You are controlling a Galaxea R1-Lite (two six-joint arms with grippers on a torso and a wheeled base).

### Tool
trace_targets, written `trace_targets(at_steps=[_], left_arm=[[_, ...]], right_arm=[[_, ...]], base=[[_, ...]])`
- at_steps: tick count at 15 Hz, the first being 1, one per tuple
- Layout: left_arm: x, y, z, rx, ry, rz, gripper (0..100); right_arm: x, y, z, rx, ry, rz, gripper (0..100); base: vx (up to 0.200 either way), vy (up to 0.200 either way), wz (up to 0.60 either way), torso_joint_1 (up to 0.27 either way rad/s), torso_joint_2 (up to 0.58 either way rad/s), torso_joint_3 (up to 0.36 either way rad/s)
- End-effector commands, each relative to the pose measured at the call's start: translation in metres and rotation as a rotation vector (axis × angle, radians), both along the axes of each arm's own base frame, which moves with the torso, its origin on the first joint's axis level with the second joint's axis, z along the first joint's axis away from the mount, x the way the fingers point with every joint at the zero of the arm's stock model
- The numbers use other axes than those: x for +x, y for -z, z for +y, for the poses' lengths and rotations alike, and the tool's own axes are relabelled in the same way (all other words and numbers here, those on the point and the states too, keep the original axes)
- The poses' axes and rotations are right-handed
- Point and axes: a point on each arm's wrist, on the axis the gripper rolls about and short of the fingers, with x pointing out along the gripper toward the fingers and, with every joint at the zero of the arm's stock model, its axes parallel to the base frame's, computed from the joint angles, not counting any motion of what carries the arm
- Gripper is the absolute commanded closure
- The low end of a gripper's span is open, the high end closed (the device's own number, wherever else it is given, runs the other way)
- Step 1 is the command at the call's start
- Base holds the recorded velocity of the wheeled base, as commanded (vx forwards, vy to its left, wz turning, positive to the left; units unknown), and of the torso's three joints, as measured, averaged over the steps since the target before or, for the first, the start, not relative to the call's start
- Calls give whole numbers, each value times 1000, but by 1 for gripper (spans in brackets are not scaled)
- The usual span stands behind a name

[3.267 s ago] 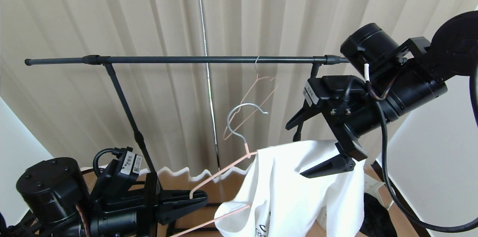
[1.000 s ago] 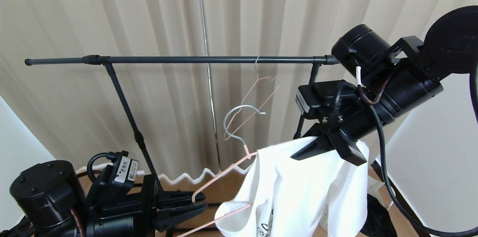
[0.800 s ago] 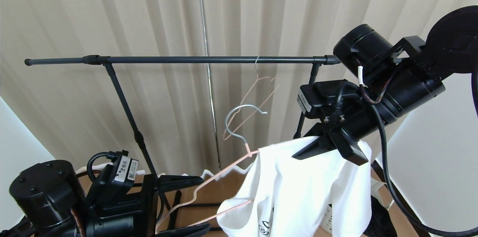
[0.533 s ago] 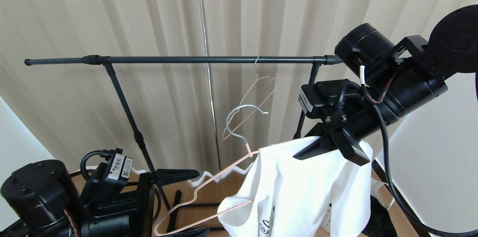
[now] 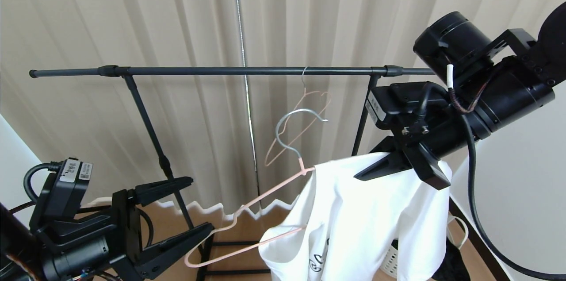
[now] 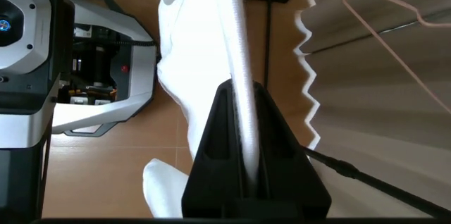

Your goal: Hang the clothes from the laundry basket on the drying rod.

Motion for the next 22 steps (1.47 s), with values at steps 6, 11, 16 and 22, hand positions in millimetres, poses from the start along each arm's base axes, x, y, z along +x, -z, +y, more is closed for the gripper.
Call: trace_targets(at_steps=[6, 11, 16, 22], left_arm=[[-9, -4, 26, -35, -154, 72, 0], [17, -14, 19, 39, -329, 324, 0], [21, -26, -4, 122, -262, 465, 0], [23, -9, -40, 167, -225, 598, 0]], right_arm=[[-5, -19, -12, -21, 145, -113, 100], [-5, -30, -12, -17, 285, -199, 100], [-15, -38, -18, 53, 324, -245, 100], [-24, -22, -2, 180, 470, -211, 100]], base=[[0, 0, 0, 0, 0, 0], [0, 0, 0, 0, 0, 0], [0, 0, 0, 0, 0, 0], [0, 0, 0, 0, 0, 0]])
